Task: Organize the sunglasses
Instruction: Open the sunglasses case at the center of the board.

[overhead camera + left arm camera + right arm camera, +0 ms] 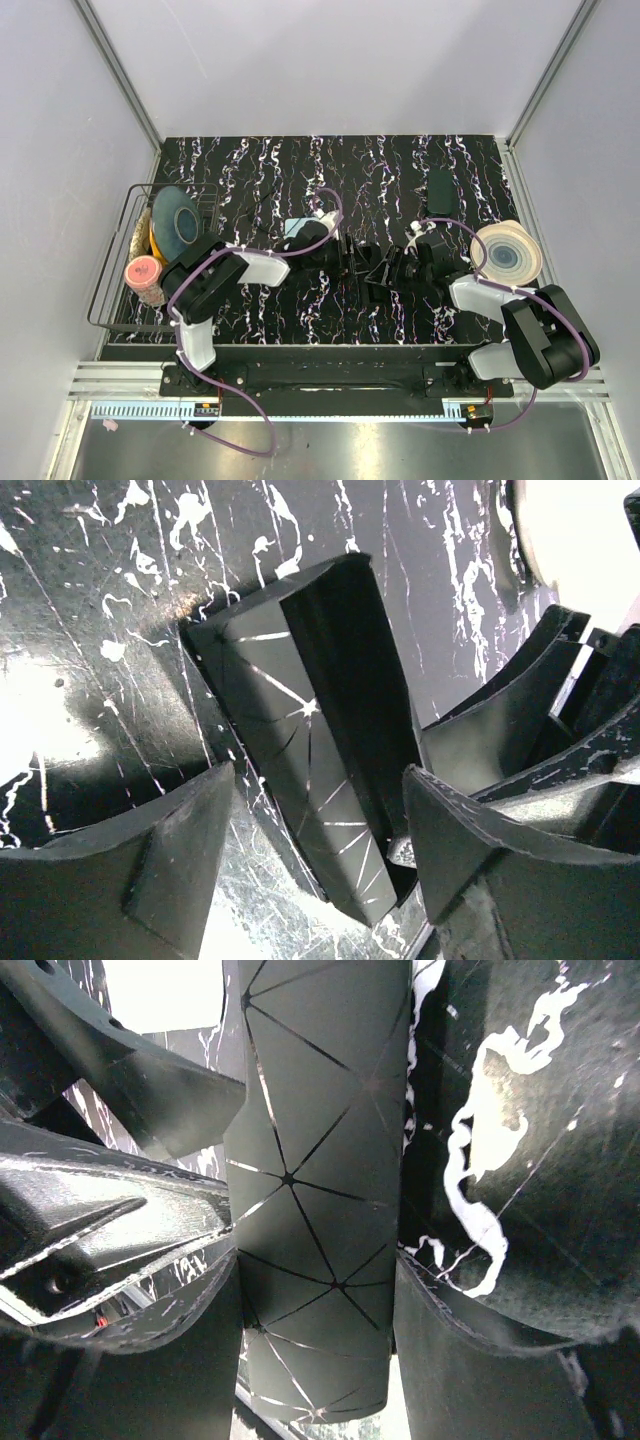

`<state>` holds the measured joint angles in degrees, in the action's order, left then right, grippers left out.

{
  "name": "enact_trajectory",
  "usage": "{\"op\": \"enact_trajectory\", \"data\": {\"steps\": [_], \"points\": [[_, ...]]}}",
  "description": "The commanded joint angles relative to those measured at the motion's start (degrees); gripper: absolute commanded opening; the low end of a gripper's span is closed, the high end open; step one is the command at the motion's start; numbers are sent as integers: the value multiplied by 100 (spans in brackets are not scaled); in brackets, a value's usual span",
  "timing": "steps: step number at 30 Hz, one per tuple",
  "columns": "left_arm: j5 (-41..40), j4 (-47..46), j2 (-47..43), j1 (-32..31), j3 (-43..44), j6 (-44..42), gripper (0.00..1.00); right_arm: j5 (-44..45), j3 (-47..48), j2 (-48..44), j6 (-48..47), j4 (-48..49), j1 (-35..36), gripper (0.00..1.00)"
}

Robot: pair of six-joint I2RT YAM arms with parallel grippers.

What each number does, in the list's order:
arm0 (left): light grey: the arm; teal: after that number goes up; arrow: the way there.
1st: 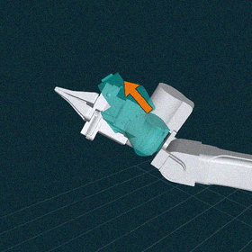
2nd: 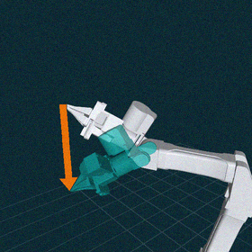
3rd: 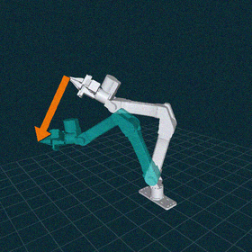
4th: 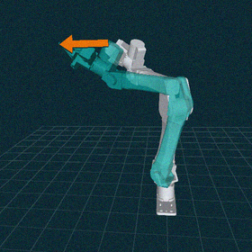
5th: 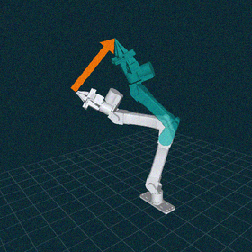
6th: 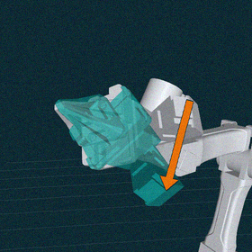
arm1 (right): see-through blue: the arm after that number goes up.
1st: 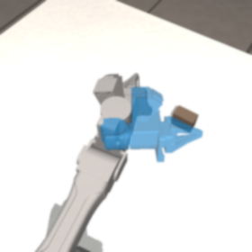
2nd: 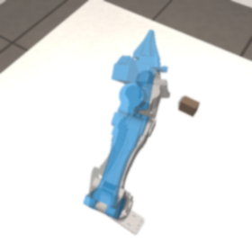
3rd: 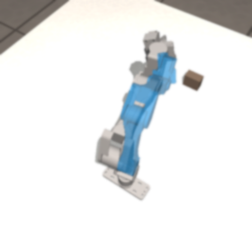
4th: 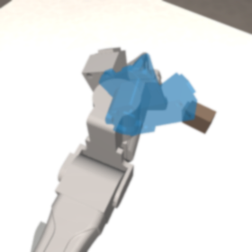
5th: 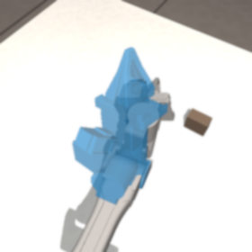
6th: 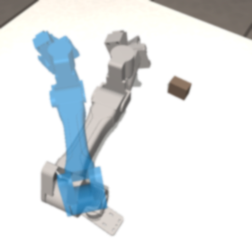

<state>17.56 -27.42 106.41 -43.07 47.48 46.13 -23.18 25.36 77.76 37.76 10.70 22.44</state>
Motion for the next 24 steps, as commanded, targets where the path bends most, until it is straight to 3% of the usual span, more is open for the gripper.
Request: {"op": "enact_trajectory", "data": {"steps": [1, 7, 10, 13, 18, 21, 24], "points": [[-209, 1058, 327, -87, 515, -78, 72, -11, 48, -76, -146, 187, -29, 13], [-622, 2010, 617, -96, 911, -8, 52, 59, 48, -190, -155, 125, -29, 13], [-798, 2292, 670, -140, 991, -86, 50, 156, 30, -261, -120, 73, -29, 14], [-1061, 2722, 758, -228, 1236, -288, 48, 392, 12, -366, -41, -85, -38, 22], [-1440, 3242, 899, -334, 1448, -631, 47, 1033, -23, -849, -67, -602, -38, 62], [-1484, 3392, 978, -351, 1509, -746, 48, 1491, 47, -1104, -207, -1042, -29, 74], [-1510, 3489, 1022, -360, 1553, -798, 49, 1544, 56, -1158, -199, -1139, -38, 78]]}}
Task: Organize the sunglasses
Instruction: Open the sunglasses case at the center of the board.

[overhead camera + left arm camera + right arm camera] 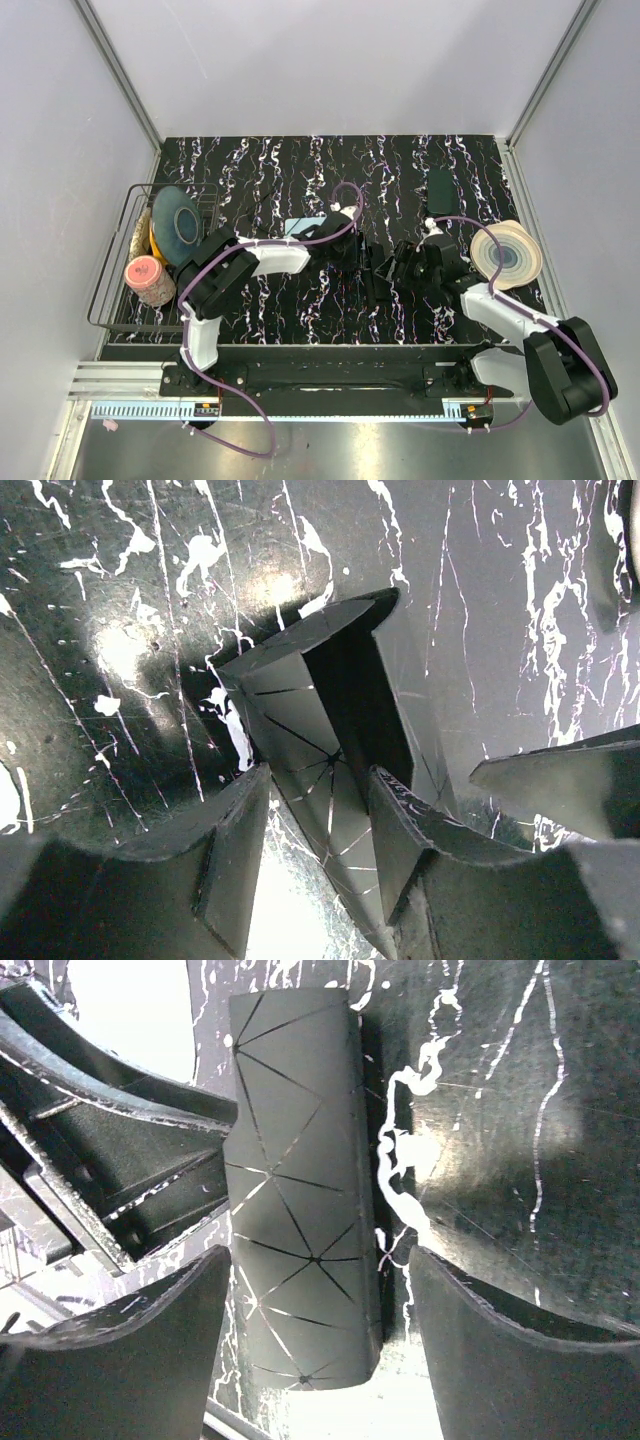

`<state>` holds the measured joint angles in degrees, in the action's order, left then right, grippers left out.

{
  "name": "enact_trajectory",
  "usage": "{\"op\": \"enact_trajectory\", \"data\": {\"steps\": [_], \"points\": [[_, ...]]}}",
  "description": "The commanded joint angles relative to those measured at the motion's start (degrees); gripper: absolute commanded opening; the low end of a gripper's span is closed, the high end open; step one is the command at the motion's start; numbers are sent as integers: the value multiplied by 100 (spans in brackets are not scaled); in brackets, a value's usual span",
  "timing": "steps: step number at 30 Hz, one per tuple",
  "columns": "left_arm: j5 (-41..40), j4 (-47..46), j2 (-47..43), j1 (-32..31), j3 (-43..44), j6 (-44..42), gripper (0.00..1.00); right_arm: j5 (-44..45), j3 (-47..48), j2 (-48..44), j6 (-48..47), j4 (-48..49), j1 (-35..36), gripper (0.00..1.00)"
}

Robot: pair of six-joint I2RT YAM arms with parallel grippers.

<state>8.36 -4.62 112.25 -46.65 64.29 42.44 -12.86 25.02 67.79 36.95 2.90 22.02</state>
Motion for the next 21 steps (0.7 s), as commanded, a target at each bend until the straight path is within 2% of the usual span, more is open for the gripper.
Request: {"op": "enact_trajectory", "data": {"steps": [1, 5, 11, 15, 21], "points": [[-599, 1227, 456, -2, -101, -438, 50, 574, 135, -100, -66, -517, 4, 80], [-660, 1324, 430, -10, -31, -482, 51, 653, 293, -3, -56, -781, 4, 80], [-625, 1324, 394, -10, 75, -543, 52, 513, 626, -100, -636, -877, 170, 82], [-599, 1367, 412, -10, 154, -535, 52, 1004, 987, 199, -795, -1229, 741, 85], [-599, 1368, 377, -10, 127, -508, 52, 1566, 1137, 595, -444, -1572, 804, 84]]}}
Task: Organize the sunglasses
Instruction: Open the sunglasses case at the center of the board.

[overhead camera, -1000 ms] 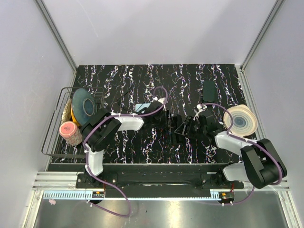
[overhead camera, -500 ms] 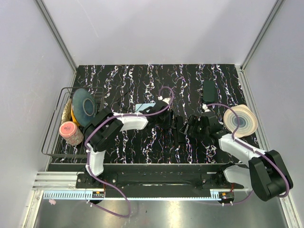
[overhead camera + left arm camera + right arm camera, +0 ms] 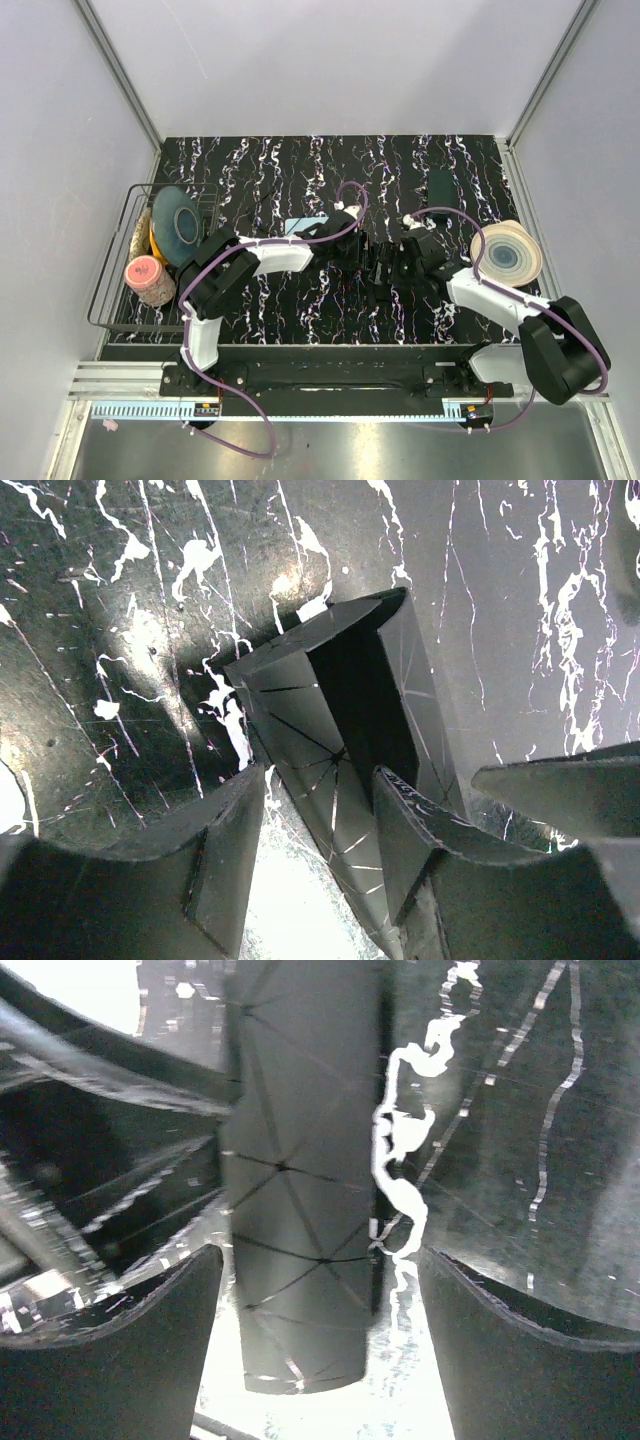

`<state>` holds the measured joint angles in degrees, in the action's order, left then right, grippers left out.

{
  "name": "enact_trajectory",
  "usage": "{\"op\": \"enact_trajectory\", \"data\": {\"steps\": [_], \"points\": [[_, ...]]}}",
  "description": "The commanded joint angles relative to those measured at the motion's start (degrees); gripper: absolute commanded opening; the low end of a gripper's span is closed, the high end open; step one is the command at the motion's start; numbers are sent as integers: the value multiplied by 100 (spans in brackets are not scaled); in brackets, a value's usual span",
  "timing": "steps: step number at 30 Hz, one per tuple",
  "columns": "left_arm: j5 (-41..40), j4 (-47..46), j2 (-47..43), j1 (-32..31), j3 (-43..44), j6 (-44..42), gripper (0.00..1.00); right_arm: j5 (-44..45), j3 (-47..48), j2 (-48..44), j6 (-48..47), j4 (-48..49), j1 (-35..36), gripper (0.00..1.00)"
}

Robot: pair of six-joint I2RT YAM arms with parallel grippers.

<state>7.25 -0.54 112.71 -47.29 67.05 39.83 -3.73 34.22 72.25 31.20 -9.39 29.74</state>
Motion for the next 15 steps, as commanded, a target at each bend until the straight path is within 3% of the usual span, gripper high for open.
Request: {"op": "enact_trajectory", "data": {"steps": [1, 8, 15], "points": [[-479, 959, 322, 53, -148, -248, 52, 750, 234, 184, 158, -423, 32, 84], [-487, 976, 331, 62, -192, -275, 52, 1822, 428, 88, 623, -1266, 32, 82], [-479, 959, 349, 71, -236, -283, 52, 2227, 191, -466, 1265, -1496, -20, 81]]}}
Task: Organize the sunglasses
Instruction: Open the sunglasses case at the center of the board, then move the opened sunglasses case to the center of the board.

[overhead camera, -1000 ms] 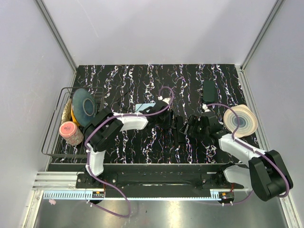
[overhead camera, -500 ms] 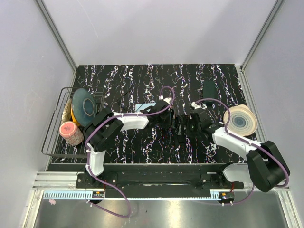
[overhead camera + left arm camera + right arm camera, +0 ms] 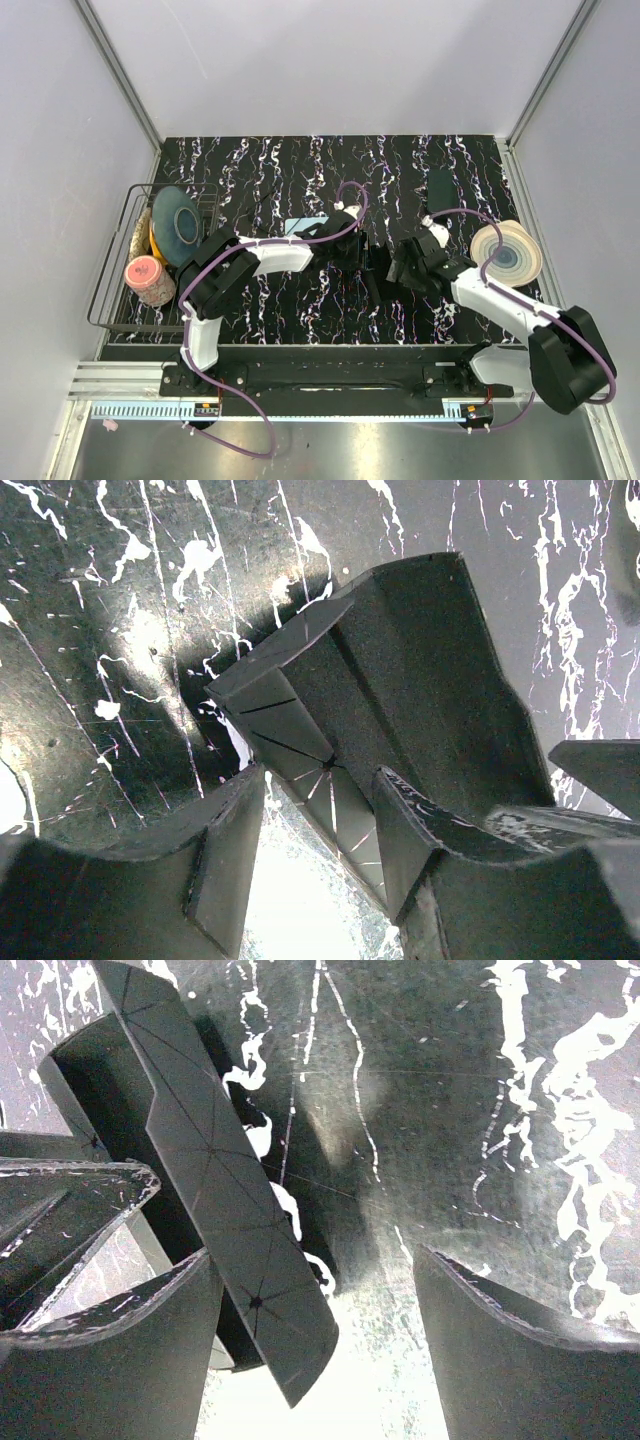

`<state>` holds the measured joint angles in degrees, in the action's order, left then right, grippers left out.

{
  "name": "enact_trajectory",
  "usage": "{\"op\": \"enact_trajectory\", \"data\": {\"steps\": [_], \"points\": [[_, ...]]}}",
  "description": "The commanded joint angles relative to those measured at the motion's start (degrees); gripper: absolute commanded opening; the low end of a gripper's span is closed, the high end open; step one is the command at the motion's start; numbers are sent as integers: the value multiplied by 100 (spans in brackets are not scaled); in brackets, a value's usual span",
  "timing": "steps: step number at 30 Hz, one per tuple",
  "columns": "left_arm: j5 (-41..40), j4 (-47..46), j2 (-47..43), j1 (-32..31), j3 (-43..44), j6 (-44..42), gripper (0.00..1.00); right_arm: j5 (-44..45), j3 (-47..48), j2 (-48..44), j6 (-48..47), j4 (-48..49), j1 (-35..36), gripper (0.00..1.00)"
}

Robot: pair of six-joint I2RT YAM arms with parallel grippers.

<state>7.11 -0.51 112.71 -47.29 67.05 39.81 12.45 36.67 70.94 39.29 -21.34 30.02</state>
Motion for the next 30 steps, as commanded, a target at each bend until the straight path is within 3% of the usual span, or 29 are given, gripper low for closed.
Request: {"op": "enact_trajectory", "data": {"steps": [1, 8, 16, 23, 27, 30], "points": [[-465, 948, 357, 71, -245, -290, 52, 688, -54, -352, 483, -370, -75, 80], [-395, 931, 305, 114, -227, -342, 52, 479, -11, 165, 379, -415, -655, 76], [-184, 887, 366, 220, 1, -422, 49, -268, 139, 913, 299, 24, -726, 56], [-105, 930, 524, 544, 598, -492, 50, -322, 324, 905, 334, 51, -726, 59], [-481, 1009, 279, 615, 854, -825, 61, -111, 551, 756, 220, 51, -717, 63], [-1165, 1150, -116, 624, 924, -948, 99, -198, 771, 624, 27, 16, -726, 65]]}}
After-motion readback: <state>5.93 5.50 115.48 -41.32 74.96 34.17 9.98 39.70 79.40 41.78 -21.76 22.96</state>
